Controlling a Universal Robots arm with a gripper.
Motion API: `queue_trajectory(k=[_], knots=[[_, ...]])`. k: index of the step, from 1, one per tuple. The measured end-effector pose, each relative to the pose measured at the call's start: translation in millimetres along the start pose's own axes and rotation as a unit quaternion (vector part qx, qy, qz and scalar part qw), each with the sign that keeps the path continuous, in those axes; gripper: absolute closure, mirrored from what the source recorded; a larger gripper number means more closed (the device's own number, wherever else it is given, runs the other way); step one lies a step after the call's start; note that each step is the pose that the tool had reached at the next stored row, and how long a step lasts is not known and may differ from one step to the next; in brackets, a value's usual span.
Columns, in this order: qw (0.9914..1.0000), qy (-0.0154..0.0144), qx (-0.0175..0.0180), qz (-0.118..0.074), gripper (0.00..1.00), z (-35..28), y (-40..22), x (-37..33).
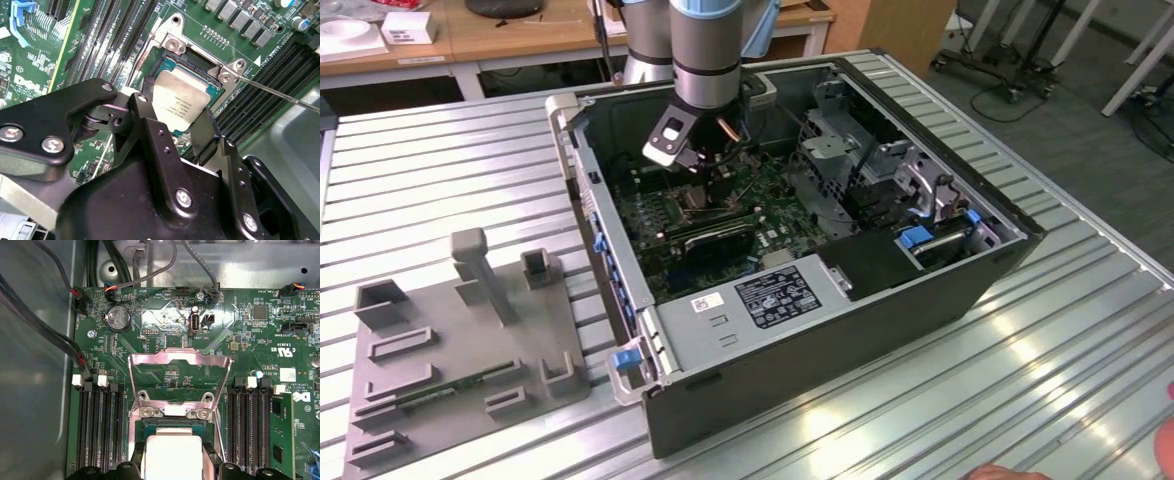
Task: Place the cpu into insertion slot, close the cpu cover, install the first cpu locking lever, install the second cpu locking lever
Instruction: 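Place the cpu into insertion slot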
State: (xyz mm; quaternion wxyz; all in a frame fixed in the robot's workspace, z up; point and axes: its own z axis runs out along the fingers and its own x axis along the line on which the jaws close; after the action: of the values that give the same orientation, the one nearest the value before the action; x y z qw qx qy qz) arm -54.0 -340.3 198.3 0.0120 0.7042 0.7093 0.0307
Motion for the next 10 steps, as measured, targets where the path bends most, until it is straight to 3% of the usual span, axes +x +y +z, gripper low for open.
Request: queue_trajectory(k=[10], knots=[[1.00000,0.0002,-0.0001,0.000,0.46,2.7,-0.3,0.0]])
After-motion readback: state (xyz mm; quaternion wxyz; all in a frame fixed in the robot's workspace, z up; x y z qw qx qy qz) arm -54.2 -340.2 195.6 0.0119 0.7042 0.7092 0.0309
